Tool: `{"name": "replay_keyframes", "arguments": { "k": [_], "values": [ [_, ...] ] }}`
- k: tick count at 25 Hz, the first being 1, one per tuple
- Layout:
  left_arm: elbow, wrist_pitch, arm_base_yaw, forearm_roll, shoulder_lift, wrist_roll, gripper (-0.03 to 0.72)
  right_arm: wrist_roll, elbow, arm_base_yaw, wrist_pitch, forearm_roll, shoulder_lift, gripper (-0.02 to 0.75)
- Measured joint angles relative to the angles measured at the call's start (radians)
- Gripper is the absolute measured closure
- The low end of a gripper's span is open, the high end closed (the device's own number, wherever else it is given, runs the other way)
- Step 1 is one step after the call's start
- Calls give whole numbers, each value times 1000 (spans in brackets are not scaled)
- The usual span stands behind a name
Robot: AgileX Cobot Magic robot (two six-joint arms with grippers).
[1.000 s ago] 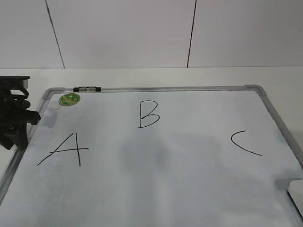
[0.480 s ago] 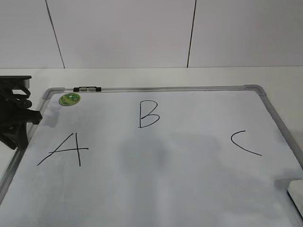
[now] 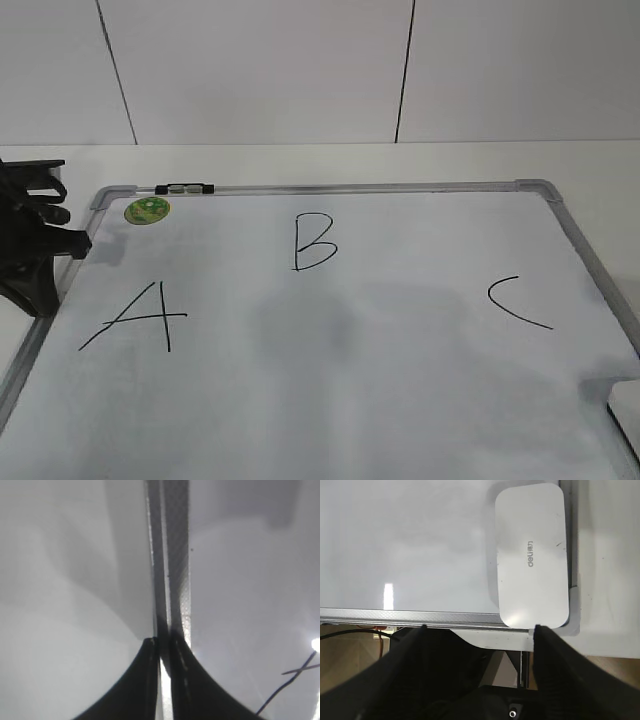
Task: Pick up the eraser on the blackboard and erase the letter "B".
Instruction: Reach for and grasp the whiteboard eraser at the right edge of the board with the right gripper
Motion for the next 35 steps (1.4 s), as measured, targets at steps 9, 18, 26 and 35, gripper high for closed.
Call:
{"name": "replay_keyframes", "arguments": {
  "k": [9, 18, 26, 35],
  "values": [
    [-3, 8, 0, -1, 0, -6, 669, 60, 0, 0, 0, -10, 43, 115],
    [-4, 11, 0, -1, 2, -7, 669, 80, -4, 0, -6, -83, 240, 66],
    [-5, 11, 0, -1, 2, -9, 669, -7, -12, 0, -130, -86, 454, 66],
    [-5, 12, 0, -1, 2, -9, 669, -41, -12, 0, -264, -100, 607, 66]
  ]
}}
